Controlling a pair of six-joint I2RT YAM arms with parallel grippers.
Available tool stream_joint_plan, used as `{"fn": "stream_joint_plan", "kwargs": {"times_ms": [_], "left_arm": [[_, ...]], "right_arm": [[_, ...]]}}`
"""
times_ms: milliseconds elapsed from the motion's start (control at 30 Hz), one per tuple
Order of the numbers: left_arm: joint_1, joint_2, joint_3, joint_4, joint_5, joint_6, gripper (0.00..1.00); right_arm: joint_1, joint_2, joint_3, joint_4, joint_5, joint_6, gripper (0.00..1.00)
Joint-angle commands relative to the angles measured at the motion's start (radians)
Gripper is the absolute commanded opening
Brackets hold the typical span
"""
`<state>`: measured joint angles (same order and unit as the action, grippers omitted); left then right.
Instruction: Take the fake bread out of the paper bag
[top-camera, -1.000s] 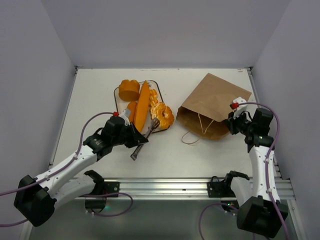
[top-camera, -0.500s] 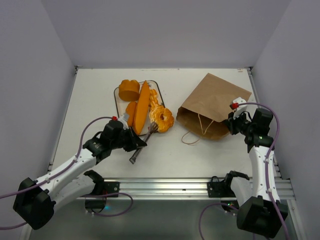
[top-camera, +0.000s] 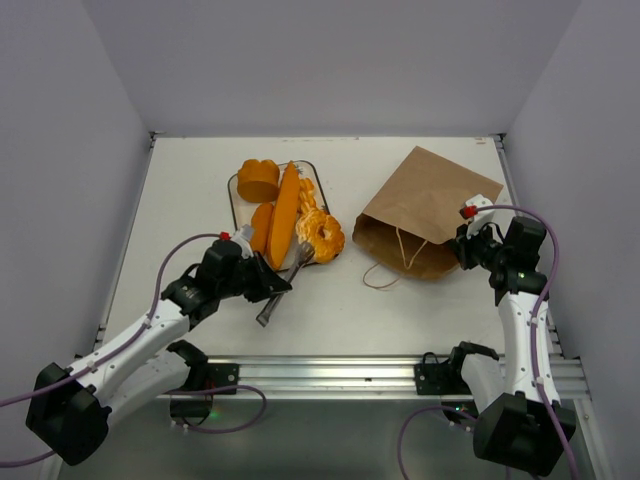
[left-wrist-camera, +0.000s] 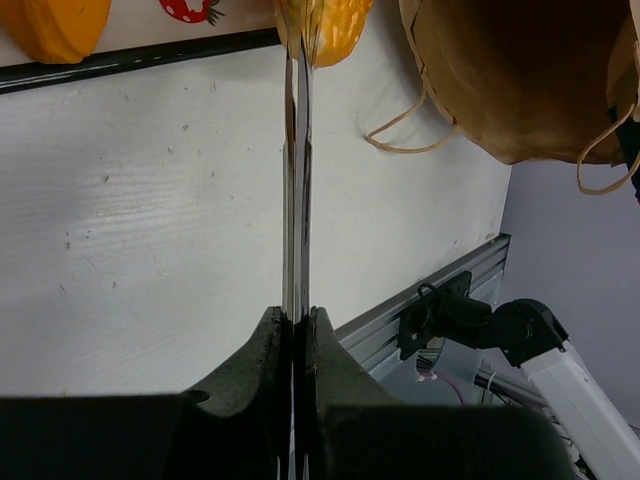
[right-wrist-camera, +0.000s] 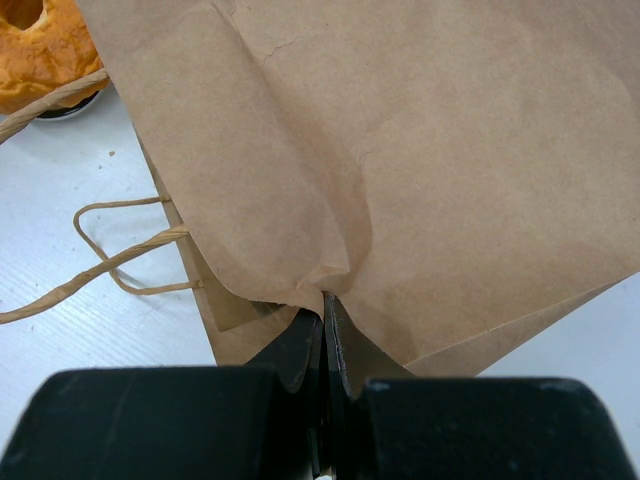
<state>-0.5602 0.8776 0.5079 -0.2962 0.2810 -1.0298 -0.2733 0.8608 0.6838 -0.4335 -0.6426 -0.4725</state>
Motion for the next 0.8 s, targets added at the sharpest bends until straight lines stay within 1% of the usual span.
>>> {"fn": "stream_joint_plan", "kwargs": {"times_ms": [0,33,67,233,300,333,533,767], "left_arm": [[0.013,-0.014,-0.008,0.029,0.037,-0.006,0.11],[0.013,-0.012,-0.009,0.028,0.038,-0.007,0.13],[0.013,-0.009,-0.009,0.029,0.041,-0.007,0.19],[0.013,-0.017,-0.017,0.025,0.043,-0.012,0.29],[0.013,-0.028,-0.014,0.020,0.043,-0.013,0.32],[0.014,-0.032,-0.012,0.016,0.043,-0.015,0.35],[0.013,-0.072,0.001,-0.030,0.032,-0.016,0.42],[0.013,-0.118,0.001,-0.084,0.021,-0.019,0.45]], "right_arm": [[-0.003,-0.017,-0.003,0.022,-0.003,0.002,0.00],[-0.003,-0.017,-0.003,0.022,-0.003,0.000,0.00],[-0.003,-0.017,-0.003,0.022,-0.003,0.002,0.00],[-0.003,-0.017,-0.001,0.022,-0.003,0.000,0.00],[-0.004,-0.017,-0.003,0.022,-0.006,0.000,0.00],[-0.003,-0.017,-0.003,0.024,-0.005,0.000,0.00],[-0.004,-0.019,-0.004,0.024,-0.008,0.000,0.00],[-0.004,-0.020,-0.004,0.022,-0.009,0.000,0.00]]}}
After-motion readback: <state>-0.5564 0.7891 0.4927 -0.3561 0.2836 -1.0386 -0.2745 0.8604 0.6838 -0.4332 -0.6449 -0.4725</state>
